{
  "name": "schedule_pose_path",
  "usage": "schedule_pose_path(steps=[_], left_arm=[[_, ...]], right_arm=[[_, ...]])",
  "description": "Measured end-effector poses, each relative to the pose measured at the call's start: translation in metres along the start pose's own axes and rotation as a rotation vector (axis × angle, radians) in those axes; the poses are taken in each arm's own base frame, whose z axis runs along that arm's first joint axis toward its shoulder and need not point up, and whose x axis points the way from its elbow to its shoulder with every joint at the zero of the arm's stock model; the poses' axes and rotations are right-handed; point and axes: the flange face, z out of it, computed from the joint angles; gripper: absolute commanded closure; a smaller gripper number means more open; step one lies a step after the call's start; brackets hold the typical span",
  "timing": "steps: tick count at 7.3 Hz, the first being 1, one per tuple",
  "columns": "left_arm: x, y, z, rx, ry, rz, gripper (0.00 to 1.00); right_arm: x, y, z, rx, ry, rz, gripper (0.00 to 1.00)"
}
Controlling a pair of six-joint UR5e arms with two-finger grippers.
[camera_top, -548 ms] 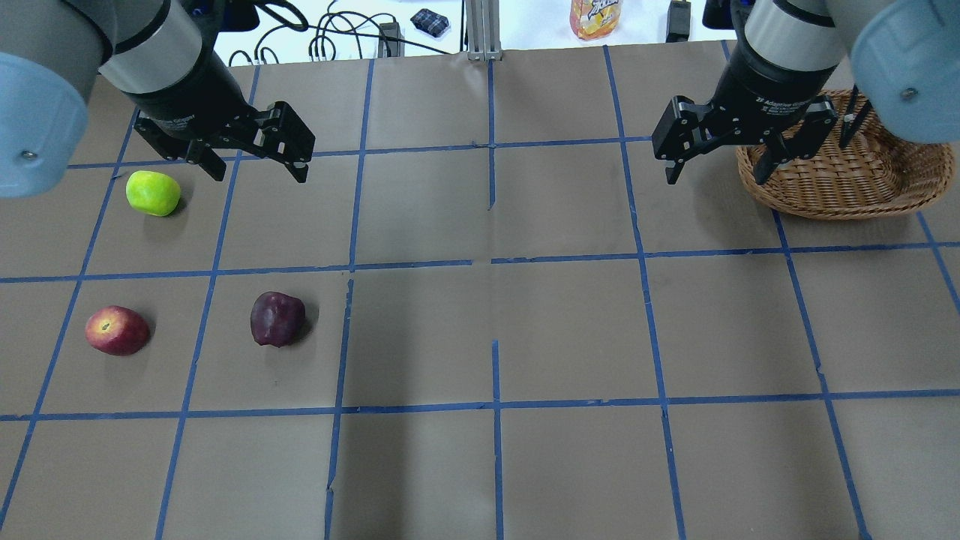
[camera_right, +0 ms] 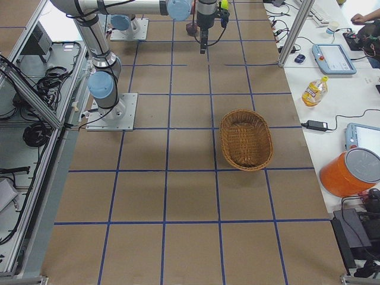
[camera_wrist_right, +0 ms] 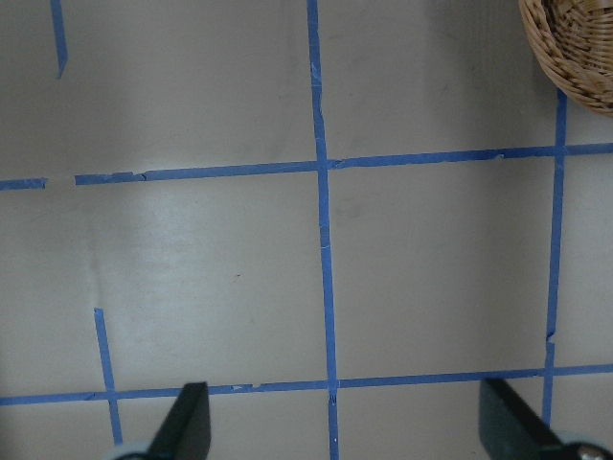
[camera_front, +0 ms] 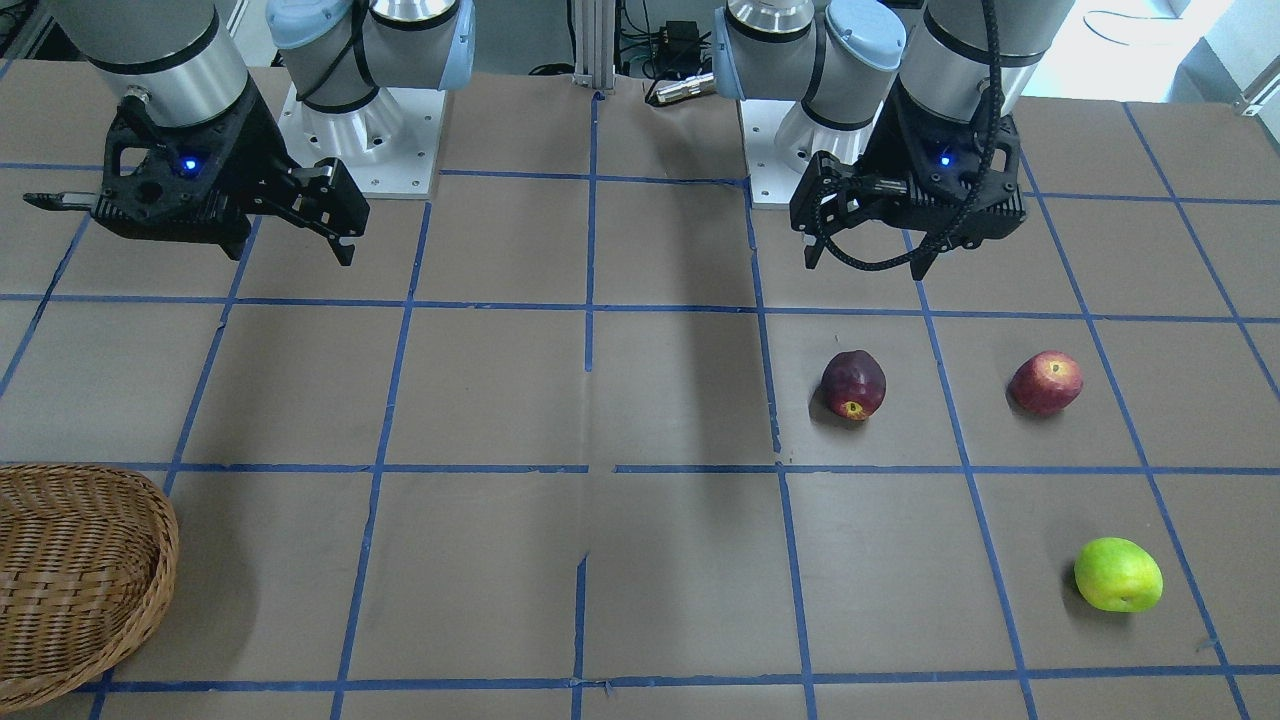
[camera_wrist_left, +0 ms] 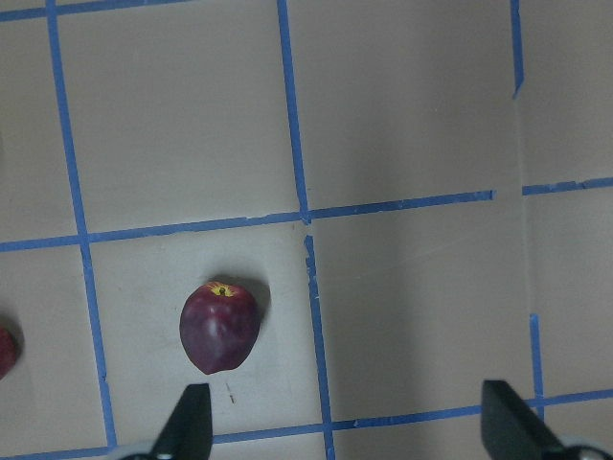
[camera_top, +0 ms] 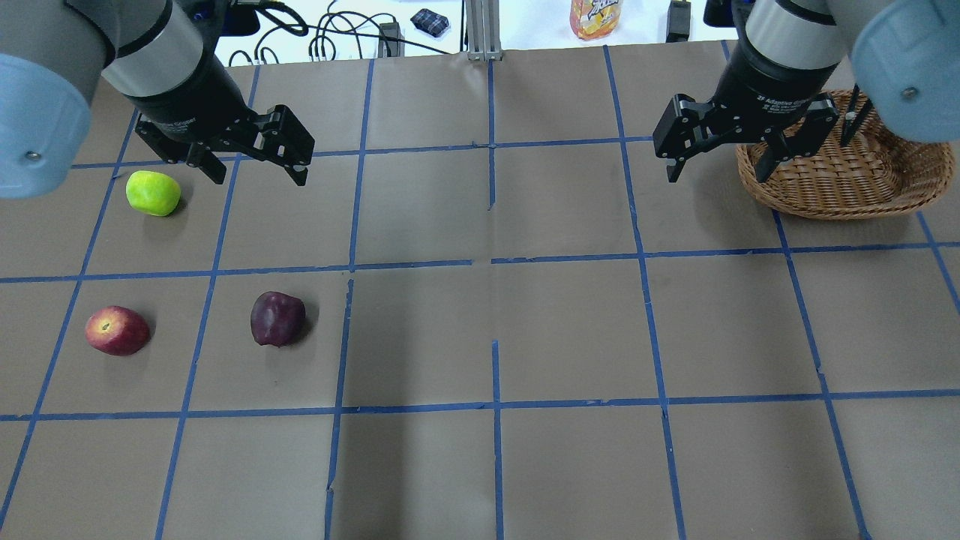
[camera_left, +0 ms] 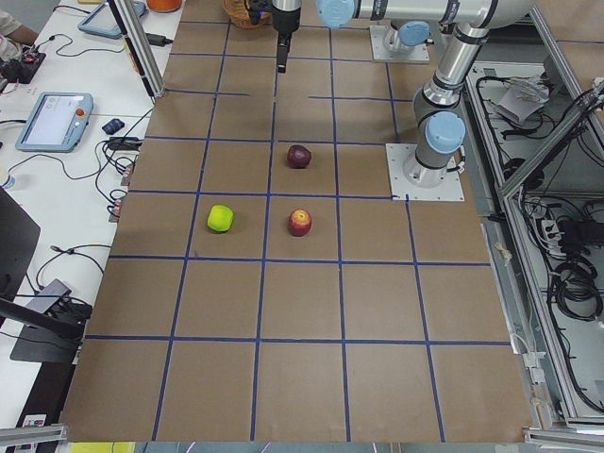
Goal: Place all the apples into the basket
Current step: 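Move the left gripper down onto the dark purple apple and grasp it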
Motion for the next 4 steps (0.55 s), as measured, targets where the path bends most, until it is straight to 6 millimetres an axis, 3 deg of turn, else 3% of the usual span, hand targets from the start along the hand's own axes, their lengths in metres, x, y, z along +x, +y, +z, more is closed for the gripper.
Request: schedule_pose_path(steps=[2,4], left_arm=[[-0.014,-0.002,0.042,-0.071,0.001,0.032,0.0],[-0.049,0.01,0.121,-0.142,-0.018,0.04,0.0]], right_arm=[[0.0,0.0,0.001,-0.002,0.003,0.0,0.0],[0.0,0.0,0.004,-0.006,0.003,-0.001,0.0]])
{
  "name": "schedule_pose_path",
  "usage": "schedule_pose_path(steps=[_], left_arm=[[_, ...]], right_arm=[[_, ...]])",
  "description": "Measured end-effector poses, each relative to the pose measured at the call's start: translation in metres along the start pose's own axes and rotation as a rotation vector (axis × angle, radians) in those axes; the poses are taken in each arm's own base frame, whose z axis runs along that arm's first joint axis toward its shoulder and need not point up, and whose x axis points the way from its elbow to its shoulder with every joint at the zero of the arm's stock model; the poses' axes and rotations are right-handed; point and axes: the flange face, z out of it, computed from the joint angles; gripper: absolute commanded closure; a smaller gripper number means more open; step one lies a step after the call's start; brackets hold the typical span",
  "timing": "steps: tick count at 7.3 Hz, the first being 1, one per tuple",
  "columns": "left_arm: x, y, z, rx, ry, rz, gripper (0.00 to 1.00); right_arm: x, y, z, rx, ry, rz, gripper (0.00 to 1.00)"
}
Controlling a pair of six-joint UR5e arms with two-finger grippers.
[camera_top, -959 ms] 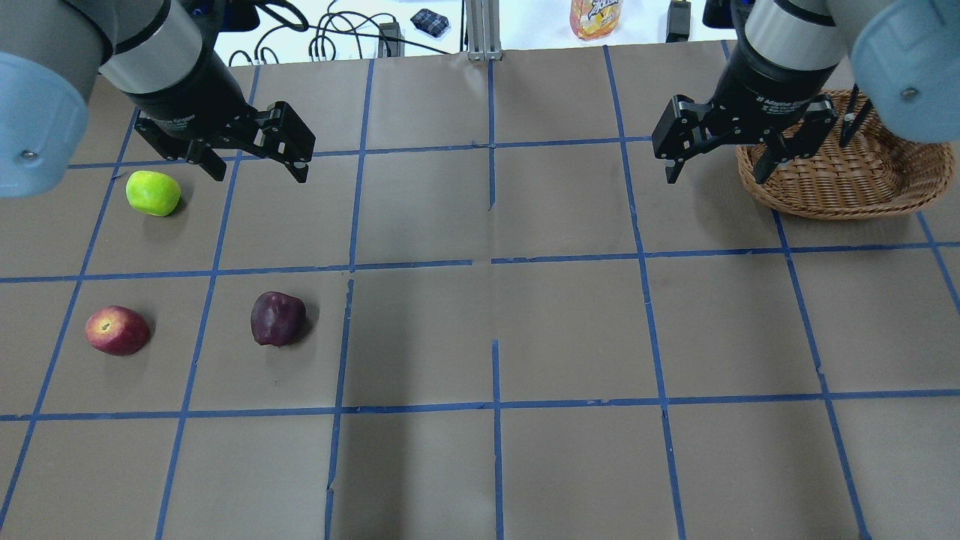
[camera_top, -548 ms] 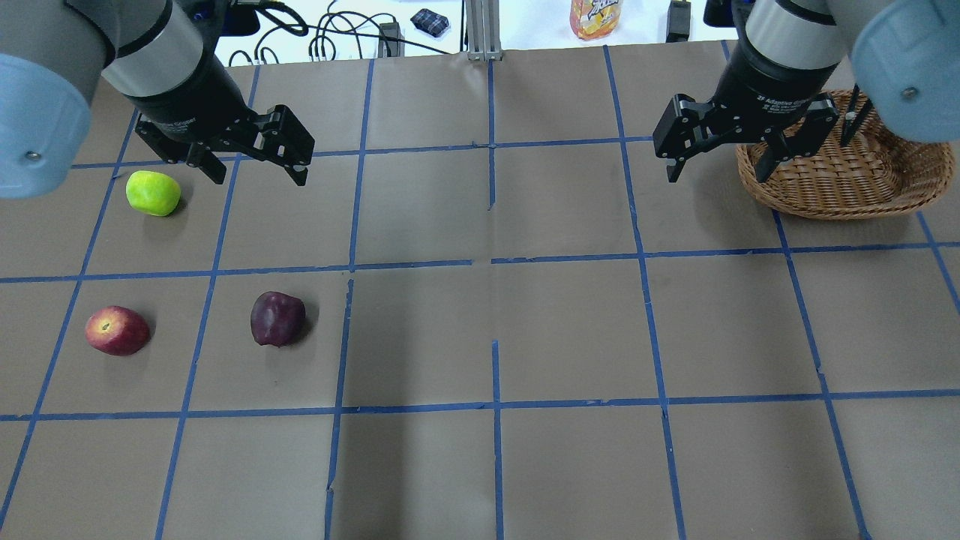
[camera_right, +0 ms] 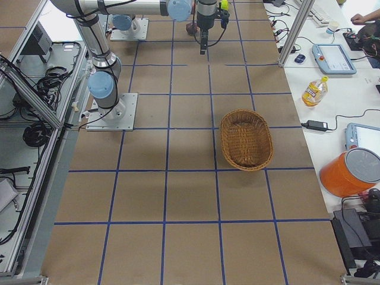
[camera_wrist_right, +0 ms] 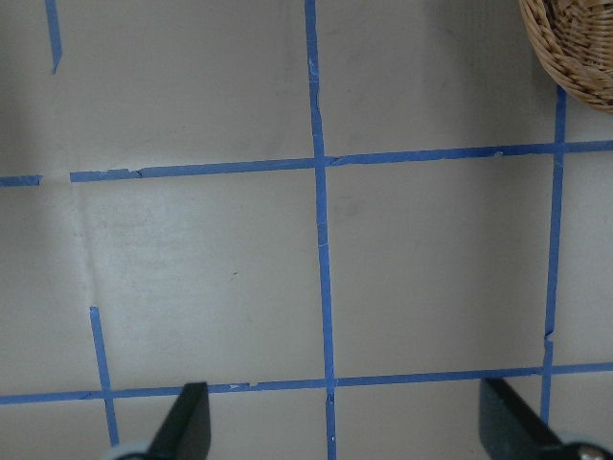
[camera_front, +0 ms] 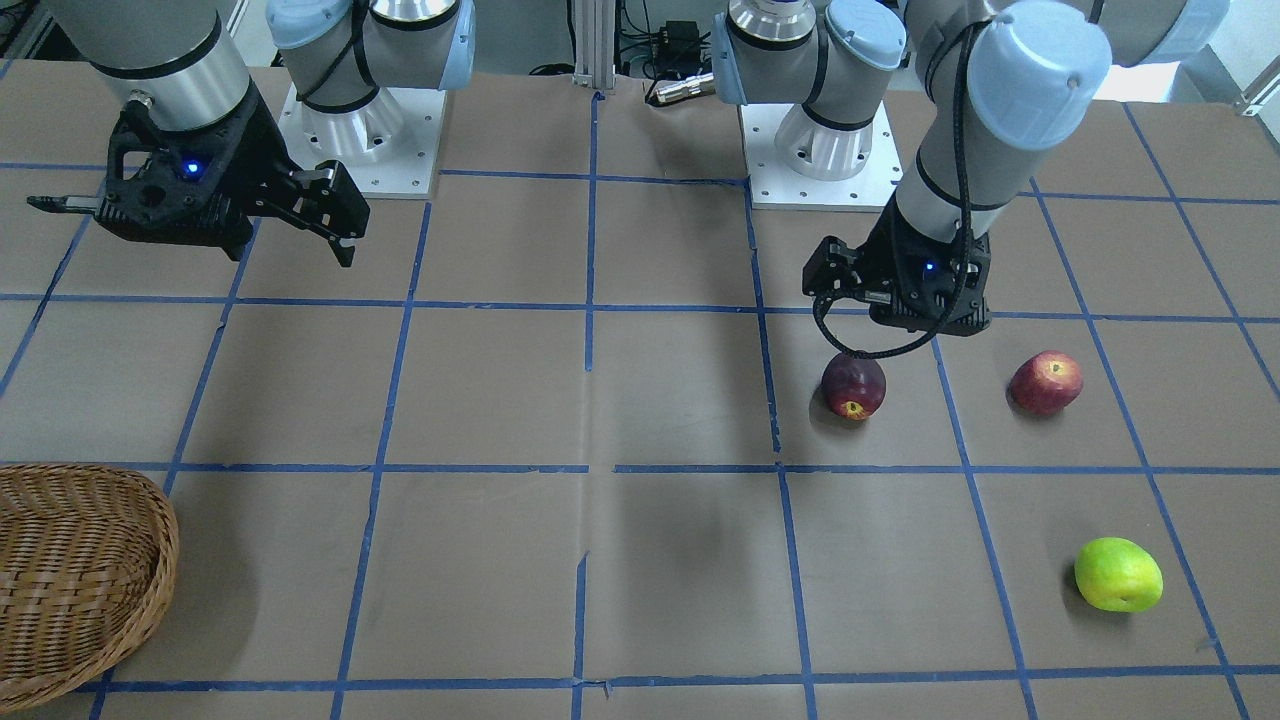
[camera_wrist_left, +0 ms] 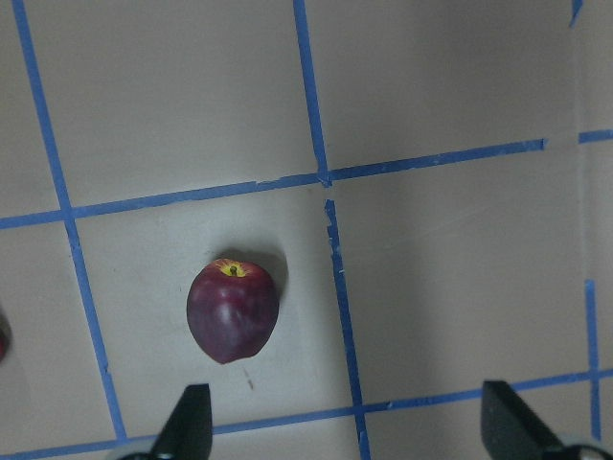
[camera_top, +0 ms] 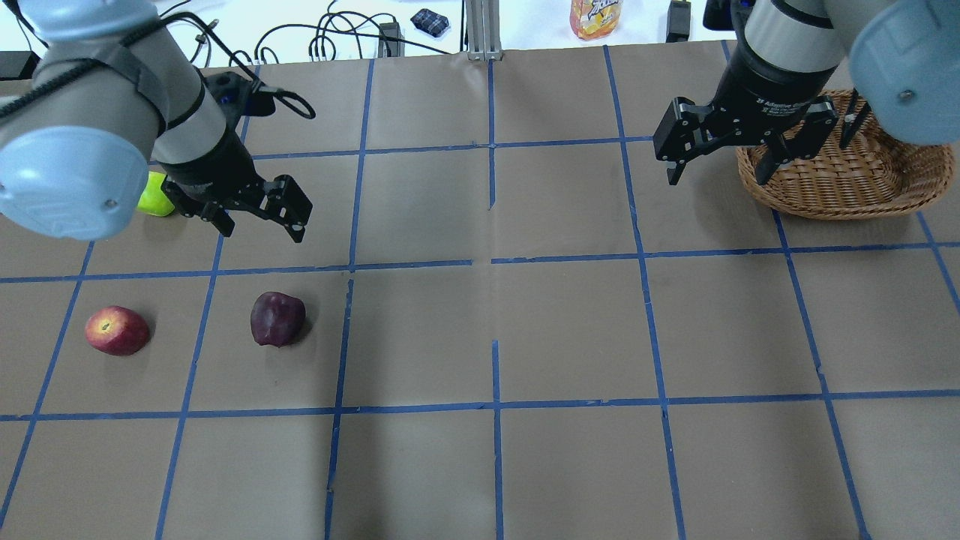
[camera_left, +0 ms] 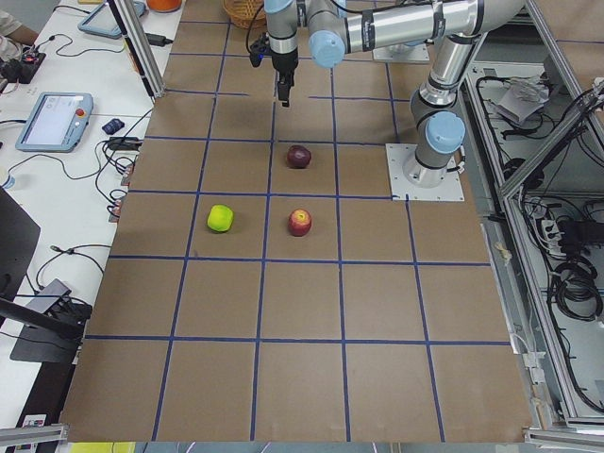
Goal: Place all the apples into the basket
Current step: 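Move the left gripper down onto the dark purple apple and grasp it, then carry the purple apple with the left gripper toward the table center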
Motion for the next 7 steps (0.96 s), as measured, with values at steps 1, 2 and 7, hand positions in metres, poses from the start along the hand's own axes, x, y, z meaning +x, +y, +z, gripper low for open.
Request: schedule_pose_path(steps=[1,2,7], left_arm=[[-0.025,0.006,0.046,-0.033,0.0,-0.02,0.0],[-0.041,0.013,0.084,-0.048,0.006,-0.035,0.0],[-0.053,0.008,0.178,-0.079,0.03,-0.05,0.84]], right_arm=[[0.0,0.0,0.001,0.002,0.0,0.0,0.0],[0.0,0.0,0.002,0.002,0.001,0.001,0.0],[0.0,-0.001,0.003,0.0,0.002,-0.002,0.0]])
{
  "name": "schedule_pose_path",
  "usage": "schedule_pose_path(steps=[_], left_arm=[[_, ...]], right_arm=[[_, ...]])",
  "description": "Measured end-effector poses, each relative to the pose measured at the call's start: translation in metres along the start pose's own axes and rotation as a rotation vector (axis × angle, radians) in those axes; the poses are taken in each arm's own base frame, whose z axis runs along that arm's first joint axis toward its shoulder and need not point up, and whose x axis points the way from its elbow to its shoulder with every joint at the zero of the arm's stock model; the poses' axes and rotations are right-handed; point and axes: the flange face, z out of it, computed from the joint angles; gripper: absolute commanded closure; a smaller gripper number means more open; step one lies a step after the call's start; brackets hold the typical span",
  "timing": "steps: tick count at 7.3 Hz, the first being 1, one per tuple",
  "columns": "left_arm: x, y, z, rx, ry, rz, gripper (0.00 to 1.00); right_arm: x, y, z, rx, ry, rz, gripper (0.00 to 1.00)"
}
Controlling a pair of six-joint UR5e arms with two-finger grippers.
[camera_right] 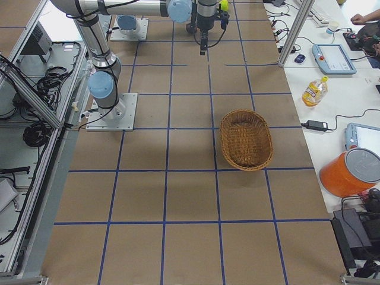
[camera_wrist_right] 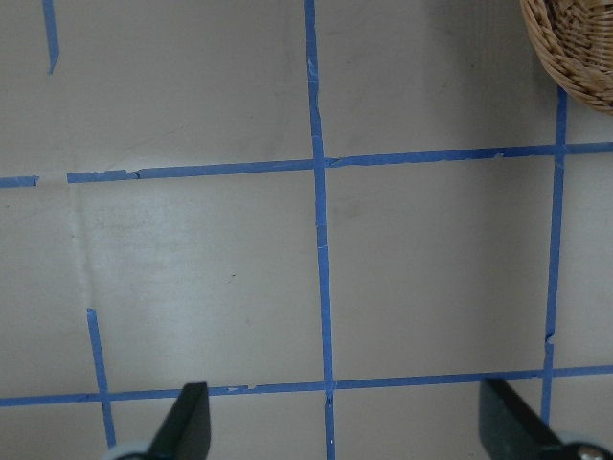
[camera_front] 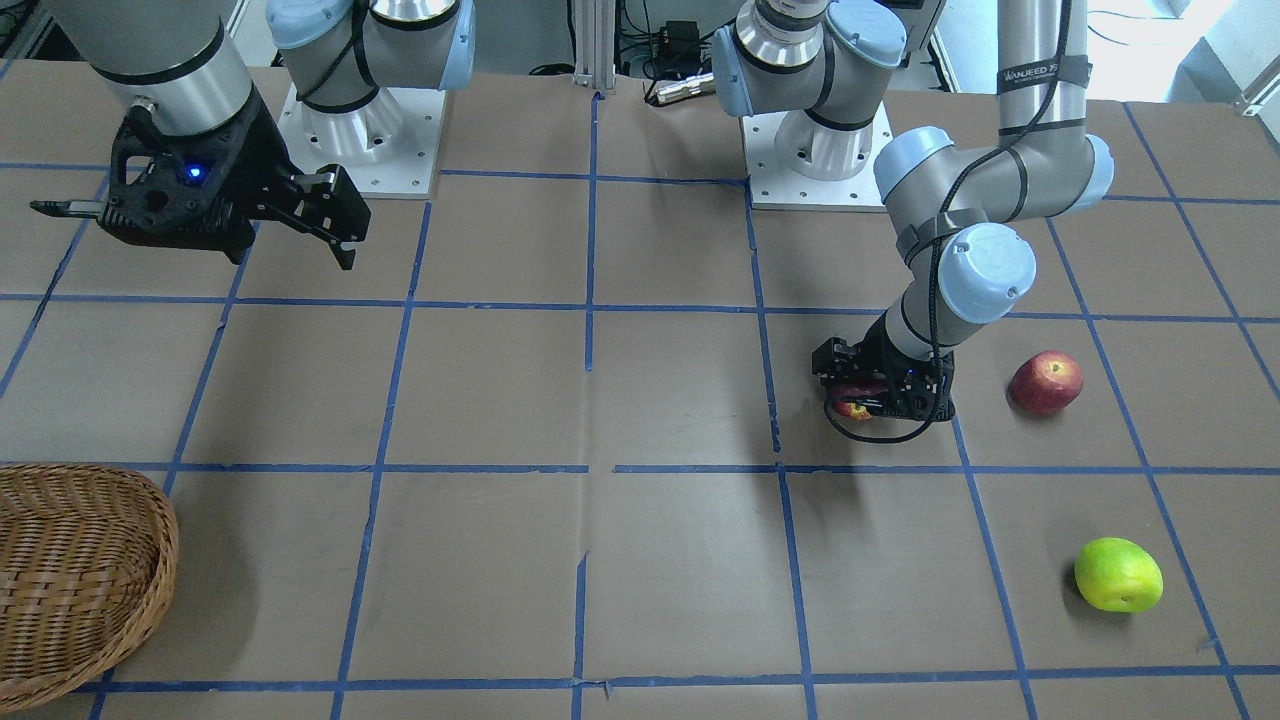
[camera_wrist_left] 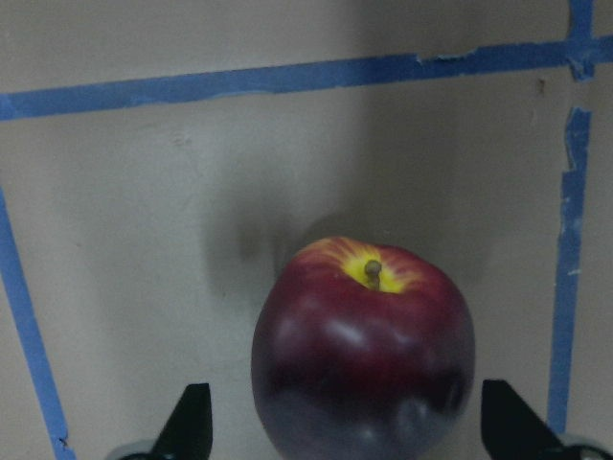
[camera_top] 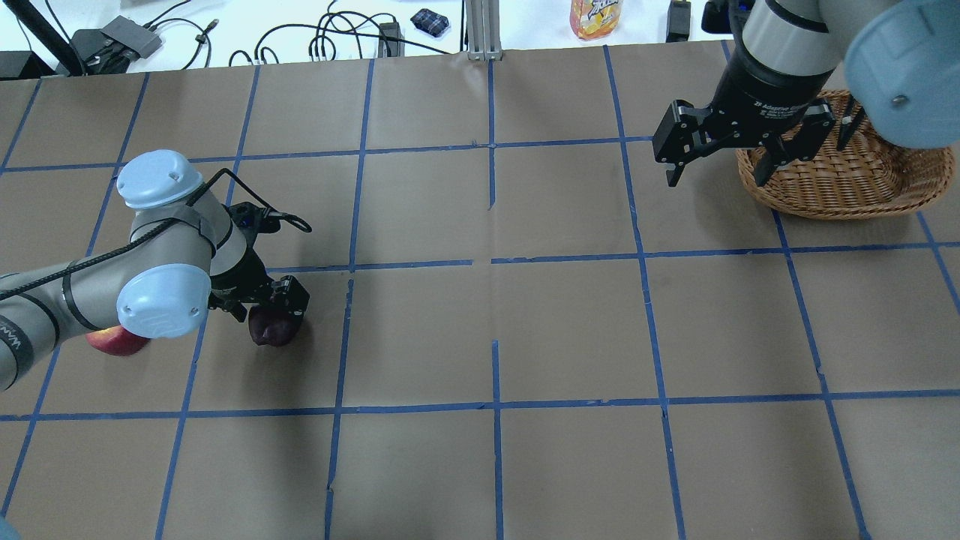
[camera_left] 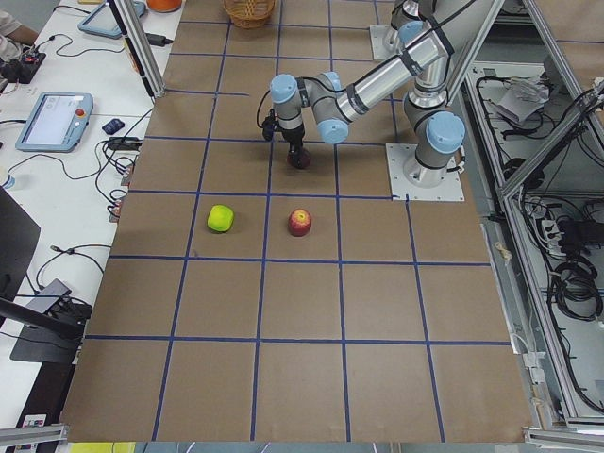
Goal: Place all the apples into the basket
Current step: 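Carry the purple apple with the left gripper toward the table center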
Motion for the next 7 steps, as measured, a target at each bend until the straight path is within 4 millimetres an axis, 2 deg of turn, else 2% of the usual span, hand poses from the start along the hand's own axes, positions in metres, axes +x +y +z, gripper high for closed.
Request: schedule_pose_path(steps=[1,2,3,4,5,6,7], left_arm=[[0.002,-0.002,0.002,0.001,0.001,-0.001,0.88],[0.009,-0.004,-0.003,0.017,0.005,-0.015,0.88],[0.026,-0.01,-0.018,0.055,0.022,-0.053,0.88],[0.062,-0.021,-0.038,0.096,0.046,-0.107,0.88],[0.116,-0.029,-0.052,0.123,0.06,-0.163,0.88],[0.172,-0.033,-0.057,0.134,0.08,-0.221,0.88],[0.221,-0.036,-0.057,0.132,0.118,-0.269,0.86]], right_arm=[[0.0,0.0,0.0,0.0,0.0,-0.002,0.0],[0.0,0.0,0.0,-0.001,0.001,-0.004,0.0],[0.0,0.0,0.0,-0.001,0.001,-0.005,0.0],[0.0,0.0,0.0,-0.001,0.001,-0.005,0.0],[0.0,0.0,0.001,-0.001,0.002,-0.006,0.0],[0.0,0.0,0.001,-0.002,0.003,-0.006,0.0],[0.0,0.0,0.001,-0.003,0.003,-0.006,0.0]])
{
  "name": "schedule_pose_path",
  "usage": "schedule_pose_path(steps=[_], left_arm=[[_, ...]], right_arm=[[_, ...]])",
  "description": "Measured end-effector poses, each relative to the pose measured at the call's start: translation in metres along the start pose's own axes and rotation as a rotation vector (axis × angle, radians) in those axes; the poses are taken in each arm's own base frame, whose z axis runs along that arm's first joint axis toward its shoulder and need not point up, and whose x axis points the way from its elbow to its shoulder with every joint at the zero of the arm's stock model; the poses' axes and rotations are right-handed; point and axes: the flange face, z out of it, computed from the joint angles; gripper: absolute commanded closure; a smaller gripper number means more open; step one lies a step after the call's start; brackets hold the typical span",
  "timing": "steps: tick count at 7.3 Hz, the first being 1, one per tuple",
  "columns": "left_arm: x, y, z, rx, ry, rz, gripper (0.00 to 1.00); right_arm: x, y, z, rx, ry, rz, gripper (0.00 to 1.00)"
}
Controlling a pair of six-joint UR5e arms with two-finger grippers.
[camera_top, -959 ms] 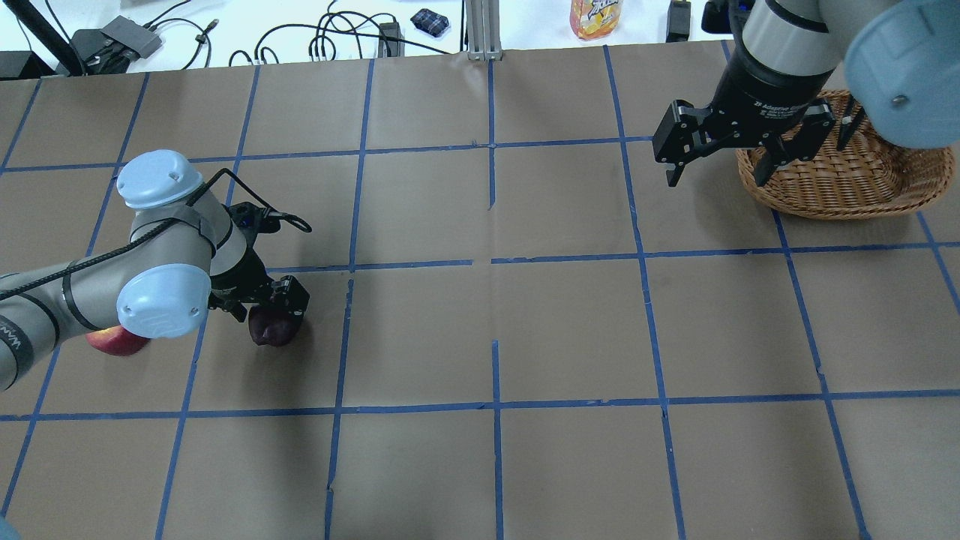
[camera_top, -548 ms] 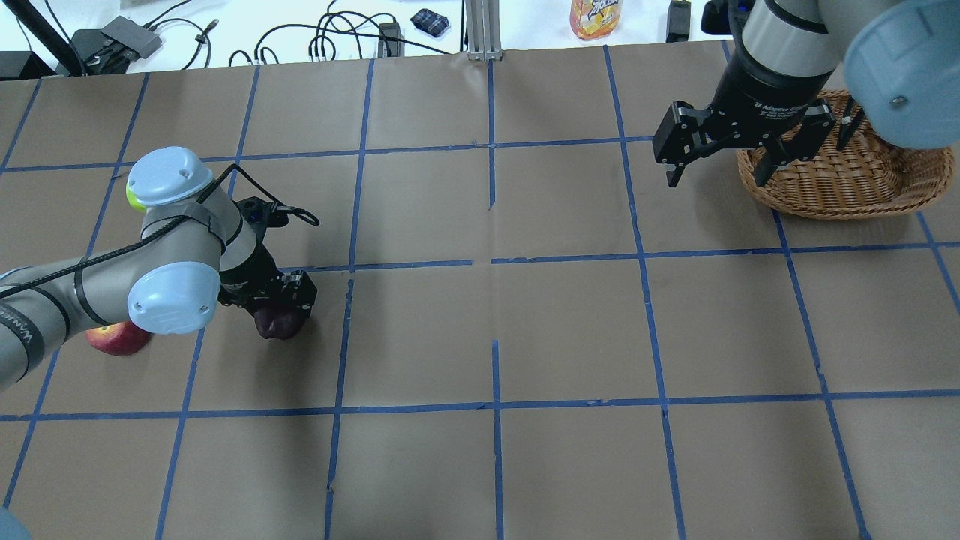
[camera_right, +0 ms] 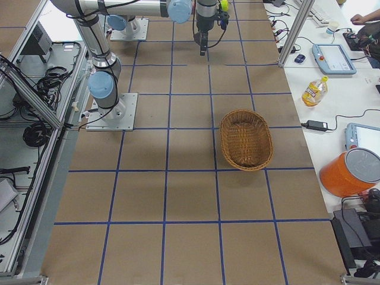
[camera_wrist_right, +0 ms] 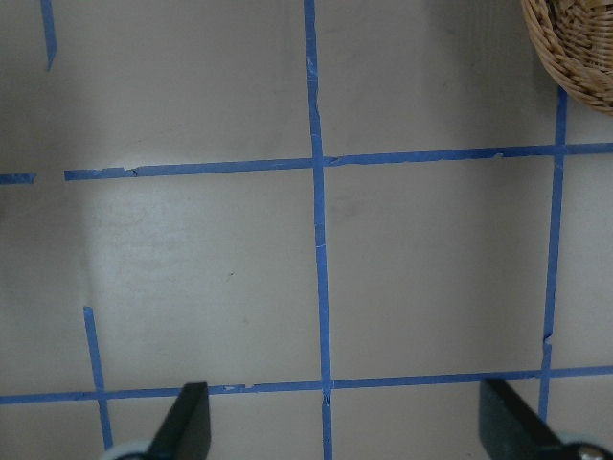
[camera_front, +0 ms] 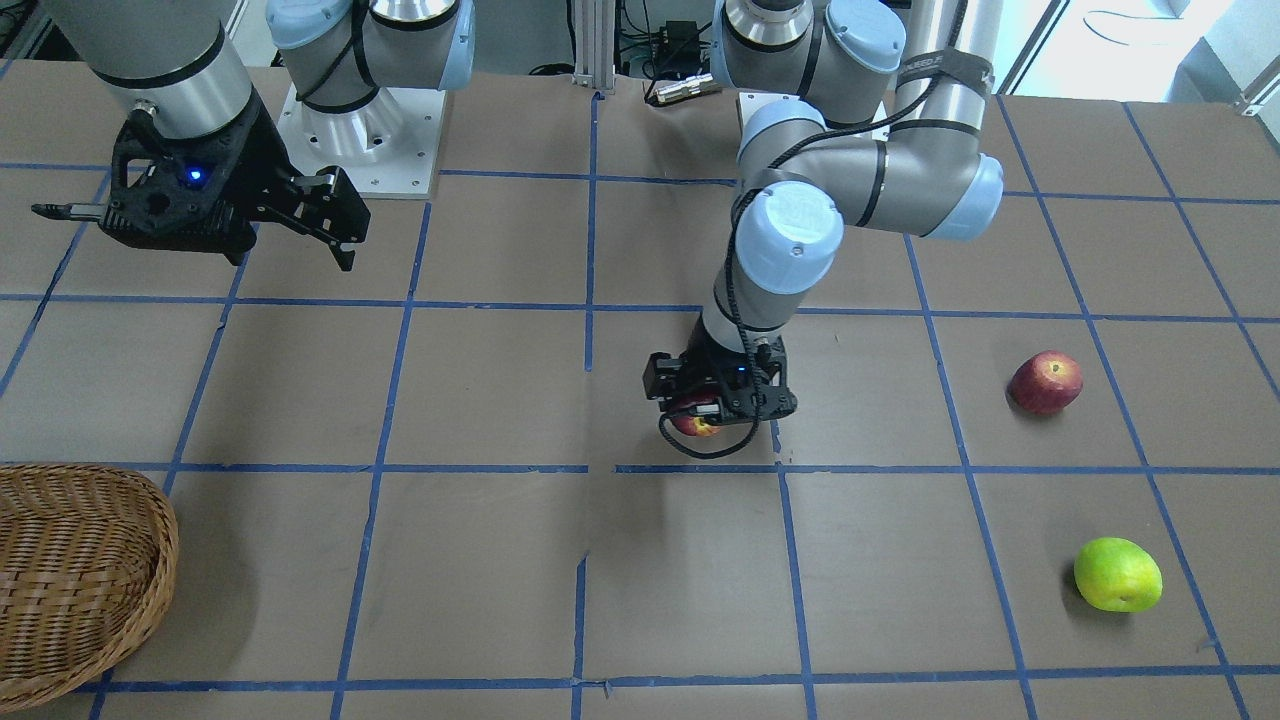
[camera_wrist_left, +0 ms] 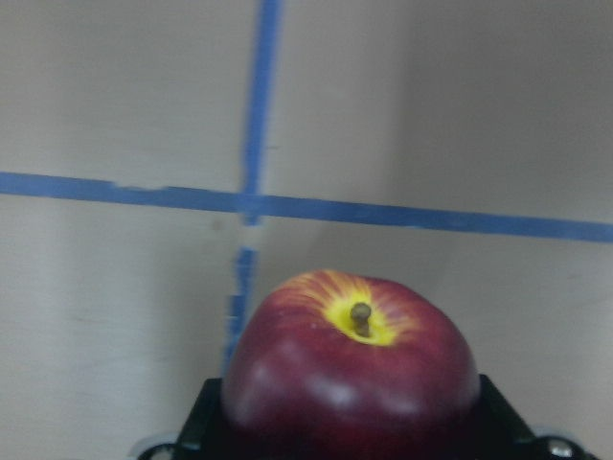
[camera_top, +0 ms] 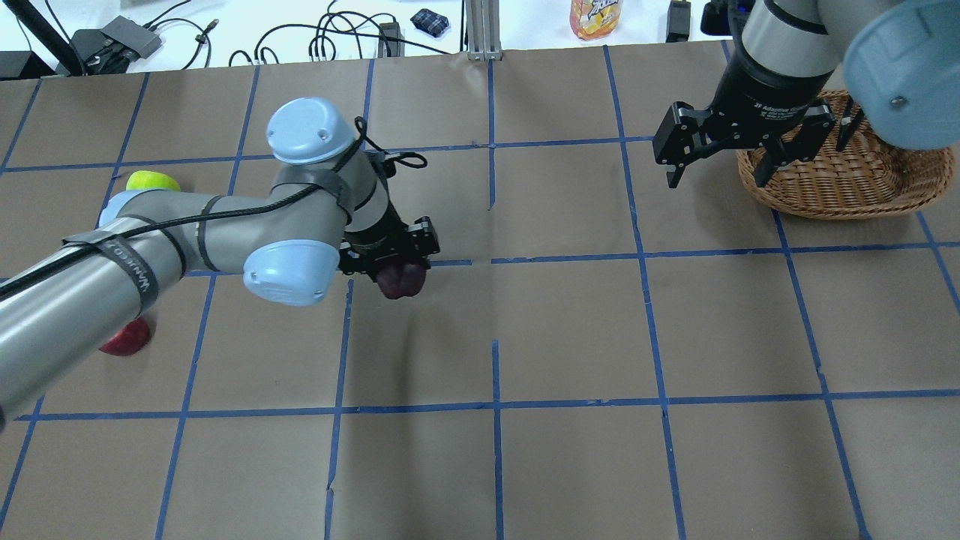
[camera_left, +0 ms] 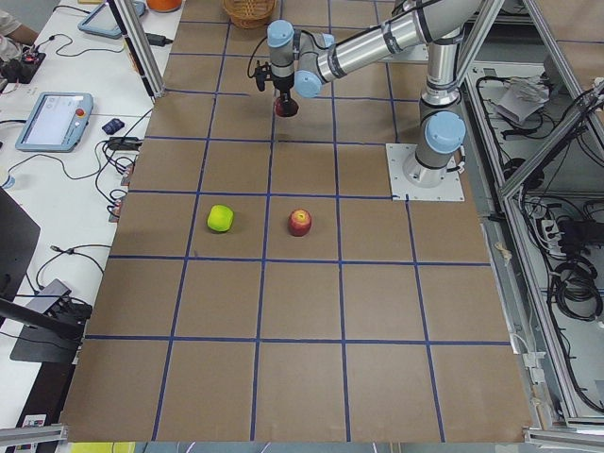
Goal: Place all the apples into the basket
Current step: 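Carry the purple apple with the left gripper toward the table center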
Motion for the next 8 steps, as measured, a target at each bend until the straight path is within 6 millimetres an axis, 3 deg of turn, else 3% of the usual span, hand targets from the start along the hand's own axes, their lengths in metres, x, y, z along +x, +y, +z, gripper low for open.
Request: schedule_pose_path(steps=[1,2,3,4,6,8], left_arm=[[0.038,0.007,0.008,-0.011,0.03,-0.025,0.87],[0.064,0.011,0.018,-0.018,0.042,-0.028,0.84],[0.078,0.011,0.028,-0.022,0.044,-0.024,0.23],[0.083,0.01,0.037,-0.023,0.045,-0.021,0.0],[0.088,0.007,0.032,0.01,0.064,-0.002,0.0],[0.089,-0.004,-0.01,0.078,0.088,0.077,0.0]], right_arm=[[0.0,0.0,0.0,-0.001,0.0,-0.001,0.0],[0.0,0.0,0.001,-0.002,0.0,-0.001,0.0],[0.0,0.0,0.002,-0.003,0.001,0.0,0.0],[0.0,0.0,0.002,-0.005,0.001,-0.001,0.0],[0.0,0.0,0.003,-0.007,0.002,-0.003,0.0],[0.0,0.0,0.004,-0.009,0.002,-0.003,0.0]])
